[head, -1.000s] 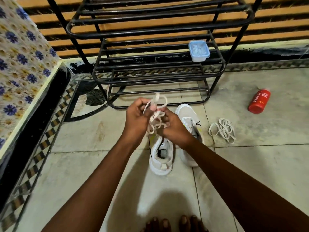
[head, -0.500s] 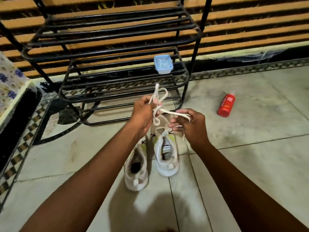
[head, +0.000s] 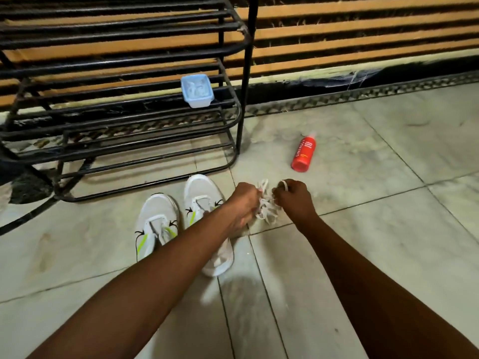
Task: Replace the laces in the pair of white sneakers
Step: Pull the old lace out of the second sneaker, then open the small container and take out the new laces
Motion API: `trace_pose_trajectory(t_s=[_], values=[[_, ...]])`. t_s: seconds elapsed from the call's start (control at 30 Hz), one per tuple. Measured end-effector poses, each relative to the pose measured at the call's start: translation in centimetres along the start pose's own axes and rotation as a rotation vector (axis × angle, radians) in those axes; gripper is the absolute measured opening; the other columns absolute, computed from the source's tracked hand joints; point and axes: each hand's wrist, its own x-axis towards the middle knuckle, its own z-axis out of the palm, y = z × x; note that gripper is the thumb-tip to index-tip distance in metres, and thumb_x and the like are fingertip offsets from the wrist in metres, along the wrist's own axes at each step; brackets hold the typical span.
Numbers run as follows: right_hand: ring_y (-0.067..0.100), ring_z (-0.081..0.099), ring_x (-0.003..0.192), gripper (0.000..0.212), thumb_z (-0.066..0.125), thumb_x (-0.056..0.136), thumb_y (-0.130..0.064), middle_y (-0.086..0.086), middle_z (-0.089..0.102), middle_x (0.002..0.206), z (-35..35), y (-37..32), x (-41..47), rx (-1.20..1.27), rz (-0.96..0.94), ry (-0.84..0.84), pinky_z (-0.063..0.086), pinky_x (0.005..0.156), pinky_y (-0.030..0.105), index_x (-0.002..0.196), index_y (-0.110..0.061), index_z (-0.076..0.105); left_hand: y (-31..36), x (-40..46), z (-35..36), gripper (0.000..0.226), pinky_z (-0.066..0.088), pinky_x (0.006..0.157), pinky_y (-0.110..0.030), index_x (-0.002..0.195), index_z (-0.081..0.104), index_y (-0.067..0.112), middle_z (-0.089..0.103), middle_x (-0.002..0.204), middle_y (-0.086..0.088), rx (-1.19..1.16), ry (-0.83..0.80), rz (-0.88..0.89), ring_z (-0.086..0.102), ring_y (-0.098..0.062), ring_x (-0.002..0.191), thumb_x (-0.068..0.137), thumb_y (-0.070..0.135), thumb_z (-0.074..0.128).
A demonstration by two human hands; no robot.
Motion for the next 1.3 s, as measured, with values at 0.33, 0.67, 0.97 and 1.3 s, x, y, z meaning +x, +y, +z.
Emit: trace_pose_trajectory(t_s=[0.33, 0.67, 0.97, 1.3], values=[[0.037, 0.048, 0.113, 0.045, 0.066, 0.092, -0.040, 0.020, 0.062, 0.106, 0.5, 4.4, -1.0, -0.451, -0.030, 0.087, 0.038, 0.093, 0.041, 0.116, -0.002, 0.062, -2.7, -1.7, 0.2, 0.043, 0.044, 0.098, -0.033, 0.136, 0.058, 0.008, 0.063, 0.135, -0.017, 0.664, 0.189, 0.264, 0.057, -0.034, 0.126, 0.094, 0.003, 0.054], [0.039, 0.053, 0.096, 0.017, 0.049, 0.090, -0.006, 0.018, 0.061, 0.091, 1.0, 3.4, -2.4, -0.515, -0.297, -0.233, 0.033, 0.072, 0.034, 0.097, -0.001, 0.064, -5.1, 0.2, 0.8, 0.050, 0.050, 0.102, -0.037, 0.131, 0.061, 0.024, 0.072, 0.123, -0.006, 0.551, 0.008, 0.135, 0.066, -0.028, 0.114, 0.084, 0.039, 0.066], [0.036, 0.063, 0.092, 0.029, 0.062, 0.087, -0.008, 0.016, 0.058, 0.109, 0.5, 2.0, -2.9, -0.527, -0.347, -0.060, 0.053, 0.084, 0.040, 0.116, -0.004, 0.065, -3.6, -1.4, -2.6, 0.030, 0.045, 0.090, -0.024, 0.129, 0.063, 0.017, 0.069, 0.122, -0.001, 0.490, 0.231, 0.293, 0.064, -0.019, 0.110, 0.100, 0.027, 0.064], [0.014, 0.067, 0.077, 0.020, 0.072, 0.085, -0.005, 0.004, 0.068, 0.095, 0.7, -8.1, -2.1, -0.265, -0.580, -0.076, 0.053, 0.079, 0.024, 0.105, -0.010, 0.073, 3.1, -4.4, -8.0, 0.014, 0.049, 0.076, -0.013, 0.106, 0.070, 0.016, 0.072, 0.095, 0.010, 0.346, 0.333, 0.659, 0.067, 0.003, 0.085, 0.095, 0.007, 0.064]])
